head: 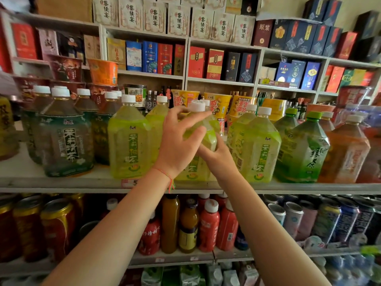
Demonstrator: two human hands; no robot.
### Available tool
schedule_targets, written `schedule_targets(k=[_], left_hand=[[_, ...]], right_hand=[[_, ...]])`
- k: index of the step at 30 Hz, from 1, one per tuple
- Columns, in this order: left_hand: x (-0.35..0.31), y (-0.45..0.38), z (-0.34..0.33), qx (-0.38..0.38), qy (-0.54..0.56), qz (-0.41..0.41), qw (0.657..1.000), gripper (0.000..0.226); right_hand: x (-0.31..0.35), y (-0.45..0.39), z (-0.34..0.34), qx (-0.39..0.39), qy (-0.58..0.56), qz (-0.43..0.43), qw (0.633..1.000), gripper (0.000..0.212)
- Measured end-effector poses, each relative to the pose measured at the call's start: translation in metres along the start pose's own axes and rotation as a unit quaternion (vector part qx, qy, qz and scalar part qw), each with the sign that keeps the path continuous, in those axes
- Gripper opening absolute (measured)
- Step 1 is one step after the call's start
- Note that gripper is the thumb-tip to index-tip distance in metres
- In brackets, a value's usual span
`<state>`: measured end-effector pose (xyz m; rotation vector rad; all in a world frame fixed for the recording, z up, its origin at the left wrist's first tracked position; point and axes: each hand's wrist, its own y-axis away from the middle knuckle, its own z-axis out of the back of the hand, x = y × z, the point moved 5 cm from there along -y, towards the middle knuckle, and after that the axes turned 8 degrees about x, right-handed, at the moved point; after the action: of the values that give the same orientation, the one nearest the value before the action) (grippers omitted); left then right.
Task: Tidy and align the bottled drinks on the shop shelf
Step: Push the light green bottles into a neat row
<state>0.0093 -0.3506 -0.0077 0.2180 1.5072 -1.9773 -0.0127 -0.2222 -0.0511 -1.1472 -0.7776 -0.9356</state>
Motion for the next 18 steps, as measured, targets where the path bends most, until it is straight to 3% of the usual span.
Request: schedule_targets(k=[3,6,8,12,15,16,18], left_hand=[[0.007,0.003,-0.013,0.018,0.093,0.065,0.993,0.039],[0.022,0.010,-0.025,-0.009,0.247,0.172,0.954,0.057],[0.024,0.014,-0.034,-0.009,0.282,0.203,0.938,0.065],[0.032,0.009,-0.047,-0.026,0.328,0.260,0.908,0.061],[0.110,0.004,-0.077,0.005,0.366,0.333,0.869,0.098],[0.125,0.002,-0.083,0.008,0.370,0.345,0.863,0.100],[0.104,-0.003,-0.076,-0.003,0.374,0.370,0.850,0.079]], right_hand=[[-0.008,0.001,0.007,-0.071,-0.009,-0.020,0.997,0.104],[-0.010,-0.001,0.021,-0.134,0.006,-0.015,0.991,0.109],[-0.005,0.001,0.020,-0.135,0.022,-0.009,0.991,0.107],[-0.005,0.001,0.015,-0.157,-0.009,-0.044,0.987,0.082],[-0.008,-0.005,0.017,-0.182,-0.045,-0.077,0.979,0.069],[-0.009,-0.007,0.018,-0.186,-0.062,-0.098,0.976,0.067],[-0.010,-0.009,0.020,-0.176,-0.093,-0.135,0.971,0.067]])
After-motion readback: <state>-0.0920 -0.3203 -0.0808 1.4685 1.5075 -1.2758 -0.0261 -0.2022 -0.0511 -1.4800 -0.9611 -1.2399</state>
